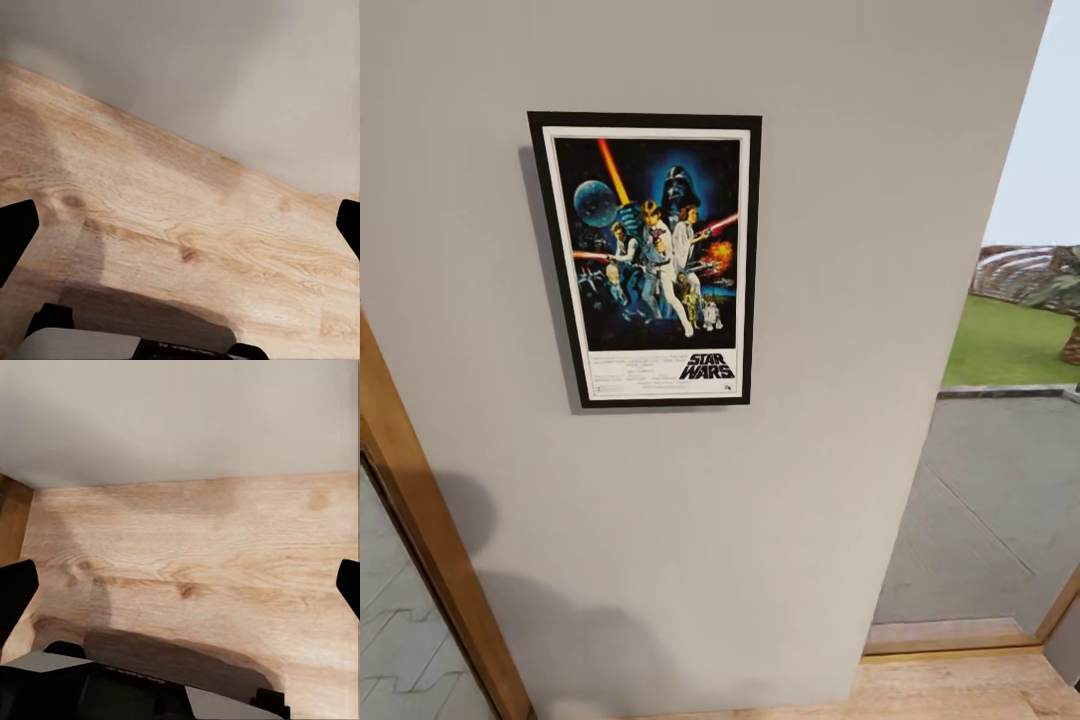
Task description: Pick up the poster from the kitchen countertop and hang it on one of the wall nails in the kitchen.
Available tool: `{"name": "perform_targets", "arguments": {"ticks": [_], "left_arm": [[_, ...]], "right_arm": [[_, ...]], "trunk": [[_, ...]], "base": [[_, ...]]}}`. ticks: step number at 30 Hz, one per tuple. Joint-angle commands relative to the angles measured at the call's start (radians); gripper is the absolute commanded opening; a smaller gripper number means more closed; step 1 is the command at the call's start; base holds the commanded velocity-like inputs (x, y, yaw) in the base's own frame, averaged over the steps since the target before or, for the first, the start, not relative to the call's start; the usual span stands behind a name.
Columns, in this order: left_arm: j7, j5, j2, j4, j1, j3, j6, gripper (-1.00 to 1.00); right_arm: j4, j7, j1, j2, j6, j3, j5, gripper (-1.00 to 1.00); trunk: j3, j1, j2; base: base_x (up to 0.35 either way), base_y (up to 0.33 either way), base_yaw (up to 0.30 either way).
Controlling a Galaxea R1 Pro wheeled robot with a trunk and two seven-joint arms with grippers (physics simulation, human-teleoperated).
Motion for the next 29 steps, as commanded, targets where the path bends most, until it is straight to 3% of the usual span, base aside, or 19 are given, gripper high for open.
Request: {"name": "perform_targets", "arguments": {"ticks": [1, 10, 20, 29], "left_arm": [[-0.002, 0.006, 0.0, 0.001, 0.0, -0.002, -0.001, 1.0], [0.0, 0.006, 0.0, 0.001, 0.0, -0.002, -0.001, 1.0], [0.0, 0.006, 0.001, 0.001, 0.0, -0.002, -0.001, 1.0], [0.0, 0.006, 0.001, 0.0, 0.0, -0.001, -0.001, 1.0]], "right_arm": [[0.002, 0.005, 0.0, 0.0, 0.0, -0.003, -0.005, 1.0], [0.013, -0.022, 0.0, 0.006, -0.001, 0.001, -0.003, 1.0], [0.188, -0.027, 0.0, 0.015, -0.003, 0.0, -0.003, 1.0], [0.226, -0.028, 0.0, 0.016, -0.003, 0.0, -0.004, 1.0]], "trunk": [[0.001, 0.0, -0.001], [0.004, 0.0, -0.001], [0.004, 0.0, -0.001], [0.004, 0.0, -0.001]], "base": [[0.0, 0.0, 0.0], [0.0, 0.0, 0.0], [0.0, 0.0, 0.0], [0.0, 0.0, 0.0]]}}
